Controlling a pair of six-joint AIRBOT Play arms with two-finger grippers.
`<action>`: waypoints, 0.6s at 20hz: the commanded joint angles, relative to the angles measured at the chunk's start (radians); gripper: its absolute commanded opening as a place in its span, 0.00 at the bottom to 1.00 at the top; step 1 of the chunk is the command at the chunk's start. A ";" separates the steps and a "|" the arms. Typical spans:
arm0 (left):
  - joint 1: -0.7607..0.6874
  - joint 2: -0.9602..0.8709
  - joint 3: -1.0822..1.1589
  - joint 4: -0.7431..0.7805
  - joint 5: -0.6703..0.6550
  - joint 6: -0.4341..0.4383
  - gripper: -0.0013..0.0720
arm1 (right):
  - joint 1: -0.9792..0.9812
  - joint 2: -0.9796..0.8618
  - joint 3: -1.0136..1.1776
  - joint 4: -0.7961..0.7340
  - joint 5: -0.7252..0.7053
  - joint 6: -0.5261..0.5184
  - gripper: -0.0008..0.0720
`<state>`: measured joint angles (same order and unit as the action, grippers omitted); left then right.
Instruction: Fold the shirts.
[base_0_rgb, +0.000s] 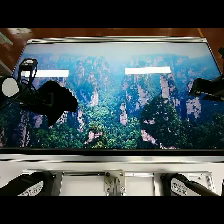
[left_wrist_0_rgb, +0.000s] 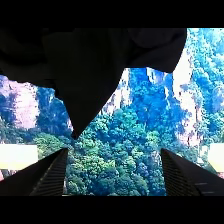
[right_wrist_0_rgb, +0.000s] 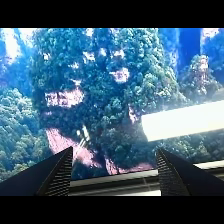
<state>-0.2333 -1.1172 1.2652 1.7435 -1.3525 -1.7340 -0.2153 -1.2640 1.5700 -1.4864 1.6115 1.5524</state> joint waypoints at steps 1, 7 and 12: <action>0.000 0.000 0.001 0.000 0.000 0.000 0.91 | -0.002 0.000 0.000 0.008 0.000 0.000 0.89; 0.000 -0.006 0.001 -0.001 0.048 0.000 0.90 | -0.008 0.000 0.000 -0.013 -0.038 0.000 0.89; 0.000 -0.032 0.001 -0.019 0.095 -0.018 0.91 | -0.005 0.000 -0.001 0.026 -0.093 0.017 0.89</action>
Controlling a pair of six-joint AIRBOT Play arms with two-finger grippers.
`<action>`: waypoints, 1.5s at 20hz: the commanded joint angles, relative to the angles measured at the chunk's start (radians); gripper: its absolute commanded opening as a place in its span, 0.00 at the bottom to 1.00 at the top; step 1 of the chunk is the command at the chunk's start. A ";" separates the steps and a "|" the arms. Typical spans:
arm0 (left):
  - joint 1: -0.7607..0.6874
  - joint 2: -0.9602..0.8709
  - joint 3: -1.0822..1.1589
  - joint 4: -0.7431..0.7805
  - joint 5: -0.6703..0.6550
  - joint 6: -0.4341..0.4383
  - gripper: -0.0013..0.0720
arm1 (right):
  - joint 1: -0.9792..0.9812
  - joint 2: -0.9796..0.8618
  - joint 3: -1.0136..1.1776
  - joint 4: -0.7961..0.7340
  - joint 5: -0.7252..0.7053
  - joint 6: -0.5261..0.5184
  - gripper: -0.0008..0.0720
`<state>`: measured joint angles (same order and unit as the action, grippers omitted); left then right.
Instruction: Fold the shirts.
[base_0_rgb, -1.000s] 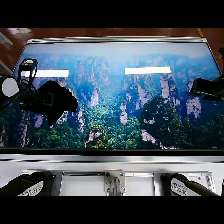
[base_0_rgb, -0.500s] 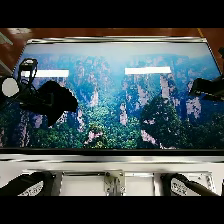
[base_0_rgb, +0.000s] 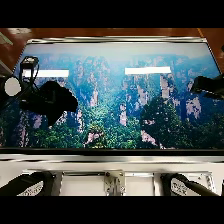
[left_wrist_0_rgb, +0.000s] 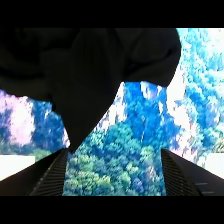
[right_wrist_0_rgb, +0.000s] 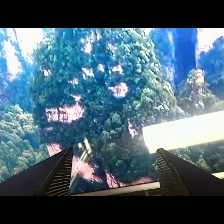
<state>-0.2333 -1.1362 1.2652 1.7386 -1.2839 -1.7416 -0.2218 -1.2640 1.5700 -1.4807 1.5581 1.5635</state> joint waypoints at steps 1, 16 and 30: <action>0.000 -0.019 0.001 -0.026 0.023 -0.011 0.90 | 0.002 0.000 -0.001 0.020 -0.060 0.006 0.89; 0.386 -0.571 0.299 -0.270 0.138 -0.010 0.99 | 0.002 -0.144 -0.001 0.070 -0.006 -0.013 0.89; 0.380 -0.710 0.452 -0.397 0.123 0.039 0.07 | 0.120 -0.146 -0.001 0.166 -0.095 -0.062 0.89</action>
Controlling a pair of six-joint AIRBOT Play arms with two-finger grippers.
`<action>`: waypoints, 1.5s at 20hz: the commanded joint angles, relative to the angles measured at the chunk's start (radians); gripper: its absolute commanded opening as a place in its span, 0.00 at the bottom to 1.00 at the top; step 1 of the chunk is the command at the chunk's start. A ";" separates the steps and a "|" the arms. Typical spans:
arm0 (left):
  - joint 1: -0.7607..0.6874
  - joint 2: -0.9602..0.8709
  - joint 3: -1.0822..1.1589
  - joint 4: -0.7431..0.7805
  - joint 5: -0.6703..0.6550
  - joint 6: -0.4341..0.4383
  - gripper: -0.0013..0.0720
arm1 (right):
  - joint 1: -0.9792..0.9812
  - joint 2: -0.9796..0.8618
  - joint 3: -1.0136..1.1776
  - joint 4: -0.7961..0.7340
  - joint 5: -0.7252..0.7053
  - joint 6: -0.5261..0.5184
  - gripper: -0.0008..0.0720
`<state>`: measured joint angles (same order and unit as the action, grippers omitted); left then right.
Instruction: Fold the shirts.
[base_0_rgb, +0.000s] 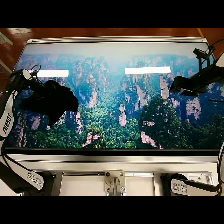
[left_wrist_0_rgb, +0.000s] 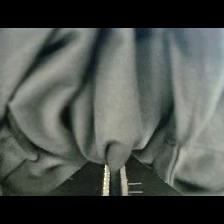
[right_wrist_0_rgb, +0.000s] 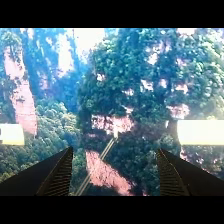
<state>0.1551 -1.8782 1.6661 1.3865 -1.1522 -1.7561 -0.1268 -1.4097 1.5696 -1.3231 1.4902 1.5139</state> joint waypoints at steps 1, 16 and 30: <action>-0.023 0.074 0.082 -0.045 -0.008 0.083 0.07 | 0.024 0.000 0.000 0.010 -0.041 -0.030 0.89; -0.717 0.917 0.006 -0.015 0.058 -0.042 0.07 | 0.024 0.525 0.162 -0.020 -0.003 -0.134 0.89; -1.012 0.493 -0.593 -0.156 0.623 -0.354 0.98 | 0.024 0.531 -0.342 -0.063 -0.036 -0.069 0.89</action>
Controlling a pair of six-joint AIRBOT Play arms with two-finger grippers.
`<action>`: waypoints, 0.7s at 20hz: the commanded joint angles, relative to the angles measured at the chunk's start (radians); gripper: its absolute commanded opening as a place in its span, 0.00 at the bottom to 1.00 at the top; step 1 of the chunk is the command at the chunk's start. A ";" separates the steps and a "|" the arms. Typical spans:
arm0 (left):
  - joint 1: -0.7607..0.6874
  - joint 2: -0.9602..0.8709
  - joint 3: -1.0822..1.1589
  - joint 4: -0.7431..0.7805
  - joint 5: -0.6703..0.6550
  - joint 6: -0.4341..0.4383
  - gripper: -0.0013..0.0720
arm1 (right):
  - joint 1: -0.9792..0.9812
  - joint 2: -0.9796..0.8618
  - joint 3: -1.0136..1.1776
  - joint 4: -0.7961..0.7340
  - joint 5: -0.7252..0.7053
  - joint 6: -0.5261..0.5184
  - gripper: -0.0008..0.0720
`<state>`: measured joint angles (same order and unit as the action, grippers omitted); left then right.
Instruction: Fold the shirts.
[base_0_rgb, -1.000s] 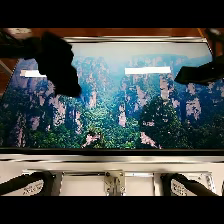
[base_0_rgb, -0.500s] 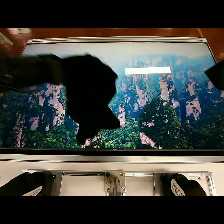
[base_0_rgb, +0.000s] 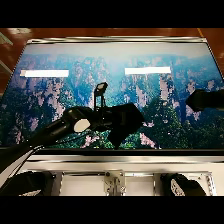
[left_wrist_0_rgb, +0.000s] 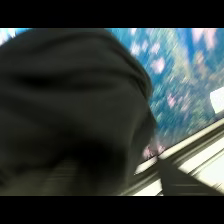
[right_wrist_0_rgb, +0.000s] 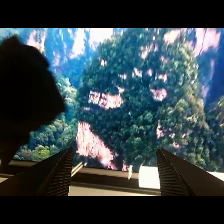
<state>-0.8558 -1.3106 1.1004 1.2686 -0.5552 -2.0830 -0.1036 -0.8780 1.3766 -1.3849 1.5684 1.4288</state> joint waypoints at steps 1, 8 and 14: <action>0.042 -0.065 -0.025 -0.038 -0.026 -0.018 0.98 | 0.000 -0.013 -0.191 -0.005 -0.154 0.035 0.89; 0.558 0.130 -0.023 -0.035 -0.586 0.415 0.98 | -0.022 -0.205 -0.208 0.010 -0.234 0.021 0.89; 0.723 0.127 -0.328 -0.224 -0.518 0.473 0.99 | -0.174 -0.436 -0.208 0.338 -0.113 -0.100 0.89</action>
<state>-0.1993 -1.1759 0.8955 1.1660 -1.1023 -1.6775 -0.2195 -1.2190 1.1706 -1.2167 1.4055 1.3796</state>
